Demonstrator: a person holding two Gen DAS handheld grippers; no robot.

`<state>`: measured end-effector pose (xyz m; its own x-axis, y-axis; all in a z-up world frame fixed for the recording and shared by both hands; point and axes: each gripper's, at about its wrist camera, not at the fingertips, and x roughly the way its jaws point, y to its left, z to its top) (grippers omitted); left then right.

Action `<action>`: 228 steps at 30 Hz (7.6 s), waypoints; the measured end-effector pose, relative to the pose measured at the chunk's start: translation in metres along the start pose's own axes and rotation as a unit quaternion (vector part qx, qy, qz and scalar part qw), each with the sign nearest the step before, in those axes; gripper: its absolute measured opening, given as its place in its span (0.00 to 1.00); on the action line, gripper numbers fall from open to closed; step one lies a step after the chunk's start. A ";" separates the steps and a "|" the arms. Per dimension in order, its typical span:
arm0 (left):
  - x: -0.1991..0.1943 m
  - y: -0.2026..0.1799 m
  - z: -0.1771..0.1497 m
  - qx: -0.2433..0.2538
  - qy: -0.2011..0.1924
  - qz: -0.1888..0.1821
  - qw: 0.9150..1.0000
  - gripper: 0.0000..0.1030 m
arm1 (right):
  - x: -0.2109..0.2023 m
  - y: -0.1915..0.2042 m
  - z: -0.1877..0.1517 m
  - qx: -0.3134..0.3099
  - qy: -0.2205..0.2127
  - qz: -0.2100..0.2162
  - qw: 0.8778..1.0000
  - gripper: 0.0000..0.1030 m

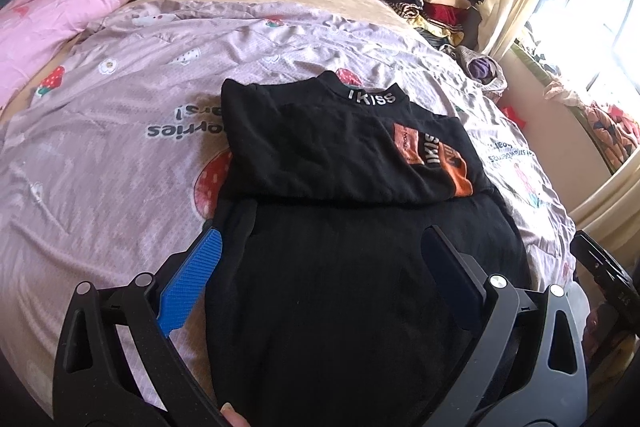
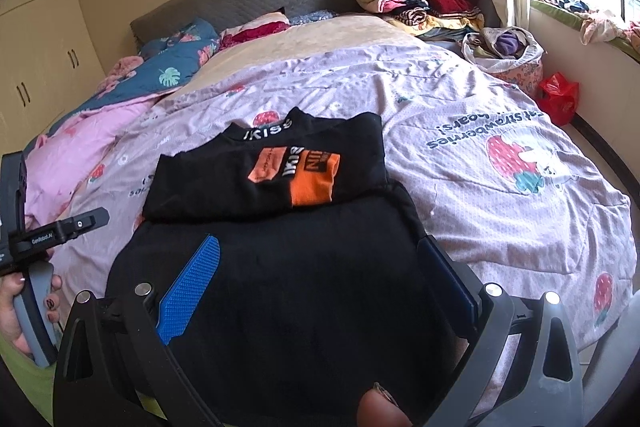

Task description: Fold small clothes

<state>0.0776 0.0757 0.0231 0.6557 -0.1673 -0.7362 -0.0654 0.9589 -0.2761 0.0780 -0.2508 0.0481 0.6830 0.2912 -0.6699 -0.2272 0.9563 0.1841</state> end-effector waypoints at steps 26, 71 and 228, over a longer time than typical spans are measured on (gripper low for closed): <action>-0.007 0.029 -0.054 -0.003 0.055 0.045 0.997 0.91 | 0.003 -0.027 -0.042 -0.004 0.054 -0.007 0.999 0.95; -0.002 0.050 -0.143 -0.011 0.171 -0.033 0.985 0.43 | 0.019 -0.083 -0.124 0.012 0.176 0.000 0.984 0.60; 0.099 0.098 0.104 -0.072 -0.075 0.040 0.994 0.03 | 0.224 -0.075 0.134 0.000 0.056 -0.044 0.997 0.07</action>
<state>0.2147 0.1773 -0.0126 0.7475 -0.0456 -0.6627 -0.2213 0.9235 -0.3132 0.3412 -0.2543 -0.0191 0.6180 0.2012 -0.7600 -0.1702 0.9780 0.1205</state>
